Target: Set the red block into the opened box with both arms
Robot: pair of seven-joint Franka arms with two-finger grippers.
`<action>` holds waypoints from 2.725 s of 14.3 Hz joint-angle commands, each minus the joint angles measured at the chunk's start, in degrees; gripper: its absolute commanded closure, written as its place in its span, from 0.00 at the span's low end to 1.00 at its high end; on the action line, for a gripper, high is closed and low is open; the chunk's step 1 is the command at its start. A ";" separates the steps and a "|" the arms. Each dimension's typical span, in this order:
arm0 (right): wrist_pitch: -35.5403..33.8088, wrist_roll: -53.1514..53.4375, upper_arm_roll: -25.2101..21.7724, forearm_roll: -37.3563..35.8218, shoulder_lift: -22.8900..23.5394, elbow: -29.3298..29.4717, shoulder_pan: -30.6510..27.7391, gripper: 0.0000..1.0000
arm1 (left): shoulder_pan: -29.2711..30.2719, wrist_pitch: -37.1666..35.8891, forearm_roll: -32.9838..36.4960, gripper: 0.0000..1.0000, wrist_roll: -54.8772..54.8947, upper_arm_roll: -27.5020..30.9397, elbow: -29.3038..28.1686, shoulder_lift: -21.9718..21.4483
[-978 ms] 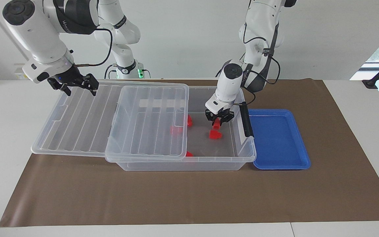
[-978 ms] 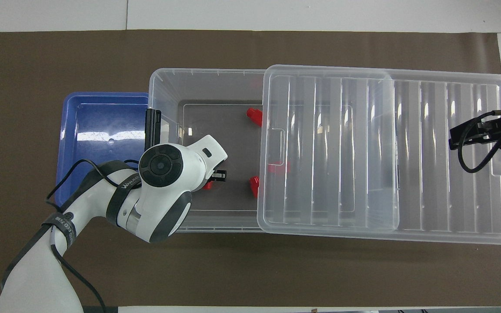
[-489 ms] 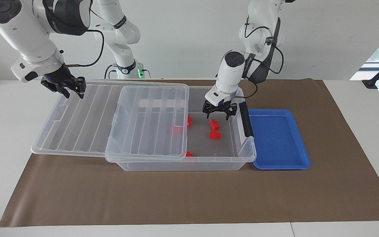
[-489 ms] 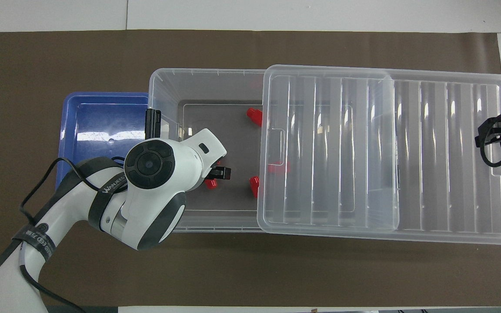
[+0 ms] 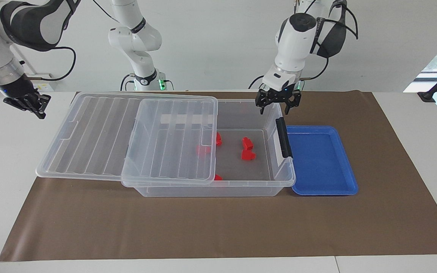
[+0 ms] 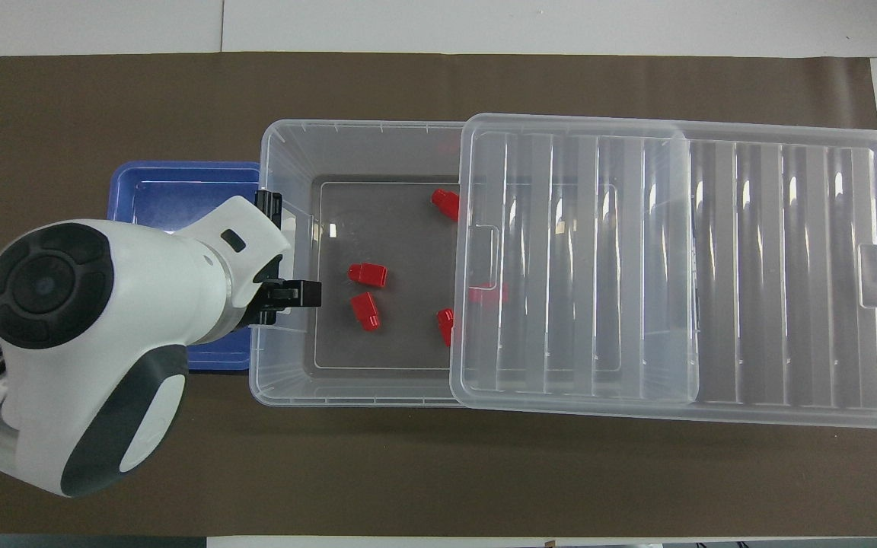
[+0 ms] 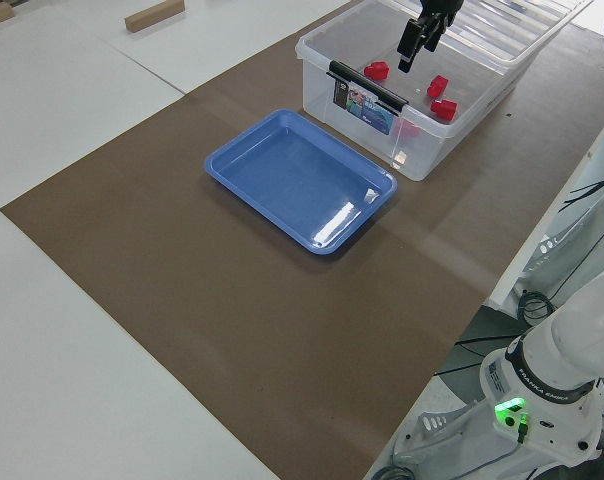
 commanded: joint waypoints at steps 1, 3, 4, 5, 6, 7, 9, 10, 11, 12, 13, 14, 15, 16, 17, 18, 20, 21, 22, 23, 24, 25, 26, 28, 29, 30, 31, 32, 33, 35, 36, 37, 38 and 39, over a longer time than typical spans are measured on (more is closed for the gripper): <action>6.48 -2.64 -1.91 -0.89 -0.47 -6.15 -0.14 1.00 | 6.18 -2.95 0.19 0.00 7.53 -0.03 3.41 1.27; 8.35 -3.09 -2.71 -0.80 -0.47 -8.28 -0.14 1.00 | 10.67 -4.80 0.02 0.00 13.51 -0.03 6.40 2.85; 8.53 -3.09 -2.80 -0.80 -0.47 -8.80 -0.14 1.00 | 12.08 -6.12 0.01 0.00 15.02 -0.03 8.24 3.73; 10.01 -3.09 -2.89 -0.80 -0.47 -10.38 -0.14 1.00 | 13.57 -8.13 -0.07 0.00 16.16 -0.03 10.78 4.78; 11.59 -2.66 -2.89 -0.80 -0.65 -11.78 -0.14 1.00 | 14.81 -9.89 -0.07 0.00 17.31 -0.03 13.07 5.75; 12.04 -2.39 -2.71 -0.80 -0.56 -11.97 -0.14 1.00 | 15.60 -11.21 -0.07 0.00 18.01 -0.03 14.66 6.02; 11.96 -0.82 -2.01 -0.71 -0.74 -12.41 0.04 1.00 | 16.93 -13.33 -0.16 0.00 19.16 -0.03 16.43 5.93; 11.96 0.58 -1.14 -0.62 -0.82 -12.85 0.04 1.00 | 17.28 -14.55 -0.25 0.00 19.95 0.06 17.39 5.93; 11.78 1.29 -0.43 -0.62 -0.82 -13.03 0.04 1.00 | 17.54 -15.35 -0.25 0.00 20.48 0.06 18.10 6.02; 11.69 1.65 0.01 -0.54 -0.82 -13.03 0.04 1.00 | 18.76 -16.14 -0.34 0.00 21.00 -0.02 18.19 5.85; 11.69 1.83 0.19 -0.53 -0.82 -13.03 0.04 1.00 | 19.21 -17.19 -0.42 0.00 22.40 0.15 18.36 5.76; 11.52 2.44 0.45 -0.53 -0.91 -13.03 -0.05 1.00 | 19.39 -18.42 -0.86 0.00 23.63 0.32 19.50 6.02; 11.43 2.96 0.80 -0.53 -0.91 -13.03 0.04 1.00 | 19.30 -20.00 -1.13 0.00 23.73 1.02 20.81 6.11; 11.43 3.14 0.98 -0.45 -0.91 -13.03 0.04 1.00 | 19.22 -21.15 -1.22 0.00 23.82 1.64 21.09 6.19; 11.43 3.23 1.68 -0.36 -0.91 -13.03 0.04 1.00 | 19.22 -21.51 -1.65 0.00 23.82 1.82 21.09 6.20; 11.52 3.67 2.03 -0.27 -0.91 -13.03 0.04 1.00 | 18.87 -22.12 -2.44 0.00 23.74 2.08 21.26 6.20; 11.34 6.21 3.35 -0.18 -0.91 -13.03 0.04 1.00 | 18.42 -23.09 -3.41 0.00 23.56 3.05 22.84 6.46; 11.34 6.83 3.70 -0.18 -1.00 -13.12 0.04 1.00 | 18.42 -23.70 -3.41 0.00 23.56 3.05 23.46 6.98; 11.34 7.45 4.23 -0.18 -1.00 -13.12 0.04 1.00 | 18.34 -24.32 -3.41 0.00 23.65 3.22 23.81 7.16; 11.34 8.32 4.84 -0.18 -1.00 -13.12 0.04 1.00 | 17.81 -24.58 -3.41 0.00 23.73 4.18 23.90 7.08; 11.34 9.64 5.46 -0.18 -1.00 -13.12 0.04 1.00 | 16.85 -24.67 -3.41 0.00 23.82 5.93 23.82 6.99; 11.34 10.61 6.07 -0.18 -1.00 -13.12 0.04 1.00 | 16.32 -24.67 -3.41 0.00 23.82 6.65 23.82 6.90; 11.34 11.49 6.69 -0.18 -1.09 -13.29 0.04 1.00 | 16.31 -24.76 -3.33 0.00 23.82 6.74 23.82 6.90; 11.43 13.42 7.92 -0.18 -1.18 -13.64 0.04 1.00 | 16.31 -24.76 -3.06 0.00 23.82 6.74 23.64 6.81; 11.43 14.39 8.45 -0.18 -1.26 -13.82 0.04 1.00 | 16.31 -24.76 -2.89 0.00 23.82 6.74 23.64 6.81; 11.43 14.92 8.80 -0.18 -1.26 -13.91 0.04 1.00 | 16.31 -24.76 -2.71 0.00 24.00 6.74 23.64 6.81; 11.43 15.53 9.24 -0.18 -1.35 -13.99 0.04 1.00 | 16.31 -24.76 -2.71 0.00 24.17 6.74 23.55 6.81; 11.43 16.06 9.59 -0.18 -1.35 -14.00 0.04 1.00 | 16.31 -24.59 -2.62 0.00 24.52 6.74 23.55 6.81; 11.43 16.59 9.94 -0.10 -1.44 -14.00 0.04 1.00 | 16.31 -24.50 -1.93 0.00 24.79 6.65 23.46 6.81; 11.43 18.86 11.70 -0.10 -1.44 -14.00 0.04 1.00 | 16.23 -24.24 -1.13 0.00 25.93 6.57 23.11 6.72; 11.43 20.36 12.49 -0.01 -1.44 -14.00 0.04 1.00 | 16.31 -24.06 -1.13 0.00 26.19 6.57 22.85 6.64; 11.43 21.33 13.36 -0.01 -1.44 -14.00 0.04 1.00 | 16.40 -23.88 -1.04 0.00 26.20 6.57 22.76 6.63; 11.43 22.04 13.89 -0.09 -1.44 -14.00 0.04 1.00 | 16.40 -23.80 -1.04 0.00 26.28 6.57 22.76 6.63; 11.43 22.48 14.60 -0.01 -1.44 -14.00 0.04 1.00 | 16.40 -23.80 -1.04 0.00 26.20 6.57 22.76 6.55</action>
